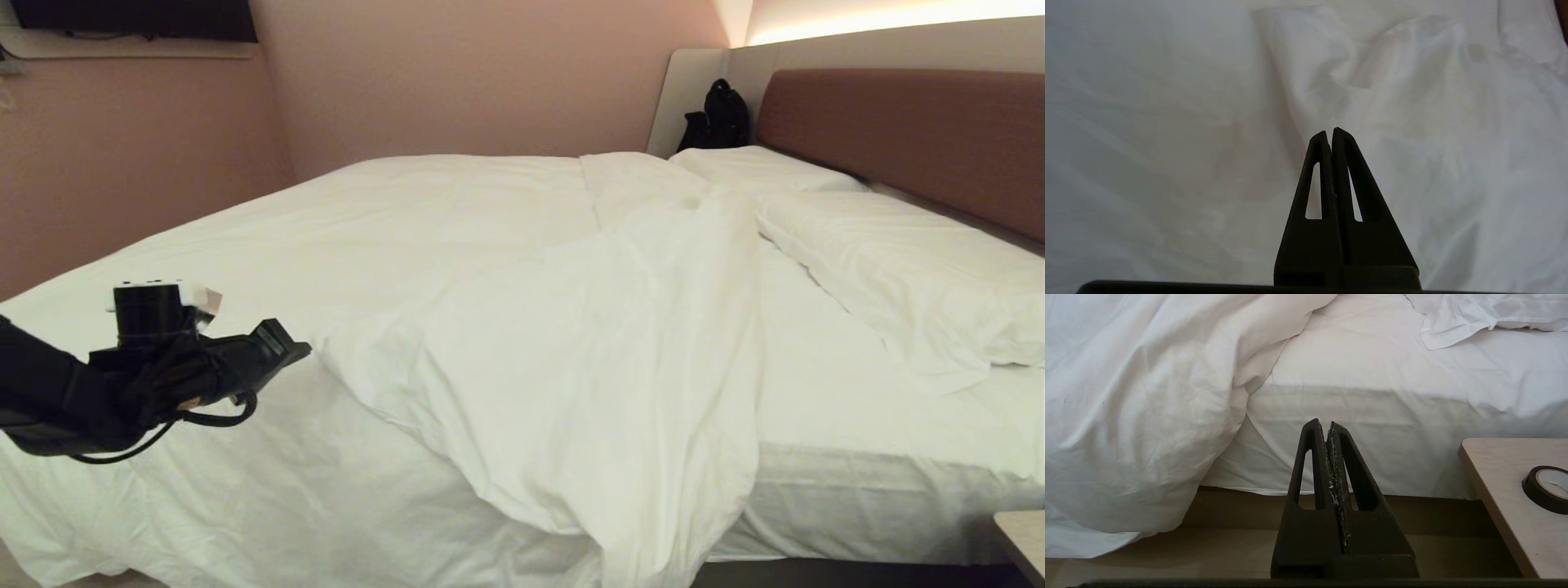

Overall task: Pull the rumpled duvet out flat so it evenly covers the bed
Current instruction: Flatten the corners of the folded blanket

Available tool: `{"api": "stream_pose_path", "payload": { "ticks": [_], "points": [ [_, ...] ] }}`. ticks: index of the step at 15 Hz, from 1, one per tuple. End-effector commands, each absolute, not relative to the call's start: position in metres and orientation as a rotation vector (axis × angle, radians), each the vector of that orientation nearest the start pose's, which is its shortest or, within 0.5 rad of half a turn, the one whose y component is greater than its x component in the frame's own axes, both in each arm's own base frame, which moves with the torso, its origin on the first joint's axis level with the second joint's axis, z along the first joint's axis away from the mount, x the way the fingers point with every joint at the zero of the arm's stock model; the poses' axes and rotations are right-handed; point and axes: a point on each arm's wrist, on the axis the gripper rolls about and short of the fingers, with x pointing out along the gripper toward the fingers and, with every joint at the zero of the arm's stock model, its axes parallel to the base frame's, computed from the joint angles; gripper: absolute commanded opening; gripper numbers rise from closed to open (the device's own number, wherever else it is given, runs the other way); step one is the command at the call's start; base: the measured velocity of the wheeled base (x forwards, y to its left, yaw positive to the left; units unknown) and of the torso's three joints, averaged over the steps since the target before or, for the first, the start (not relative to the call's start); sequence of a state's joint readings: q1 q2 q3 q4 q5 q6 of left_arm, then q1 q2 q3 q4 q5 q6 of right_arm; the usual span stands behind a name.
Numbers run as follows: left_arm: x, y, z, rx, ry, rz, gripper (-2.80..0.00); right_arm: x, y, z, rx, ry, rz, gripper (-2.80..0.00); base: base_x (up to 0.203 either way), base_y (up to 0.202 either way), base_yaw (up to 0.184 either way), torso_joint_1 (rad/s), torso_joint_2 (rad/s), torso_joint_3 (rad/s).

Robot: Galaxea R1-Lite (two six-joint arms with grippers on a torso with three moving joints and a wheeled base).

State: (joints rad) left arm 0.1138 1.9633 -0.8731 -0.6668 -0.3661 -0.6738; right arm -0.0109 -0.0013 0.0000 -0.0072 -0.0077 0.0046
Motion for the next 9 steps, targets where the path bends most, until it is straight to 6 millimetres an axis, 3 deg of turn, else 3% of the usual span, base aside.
{"api": "stream_pose_path", "payload": {
  "ticks": [1,4,5,6,9],
  "points": [
    [0.3589,0.0334,0.1043,-0.771,0.507,-0.09,-2.8,-0.0228,0.0001,0.0763,0.005,-0.008,-0.018,-2.8,0.0,0.0,0.0,0.0,0.0,0.0],
    [0.3609,0.0334,0.1029,-0.774,0.512,-0.088,-2.8,-0.0228,0.0001,0.0763,0.005,-0.008,-0.018,-2.8,0.0,0.0,0.0,0.0,0.0,0.0],
    [0.3606,0.0332,0.1039,-0.777,0.509,-0.093,-2.48,-0.0228,0.0001,0.0763,0.005,-0.008,-0.018,-2.8,0.0,0.0,0.0,0.0,0.0,0.0],
    [0.3593,0.0327,0.1049,-0.777,0.508,-0.098,0.0,-0.0228,0.0001,0.0763,0.005,-0.008,-0.018,-2.8,0.0,0.0,0.0,0.0,0.0,0.0],
    [0.355,0.0319,0.1083,-0.79,0.509,-0.112,0.0,-0.0228,0.0001,0.0763,0.005,-0.008,-0.018,-2.8,0.0,0.0,0.0,0.0,0.0,0.0]
  ]
}}
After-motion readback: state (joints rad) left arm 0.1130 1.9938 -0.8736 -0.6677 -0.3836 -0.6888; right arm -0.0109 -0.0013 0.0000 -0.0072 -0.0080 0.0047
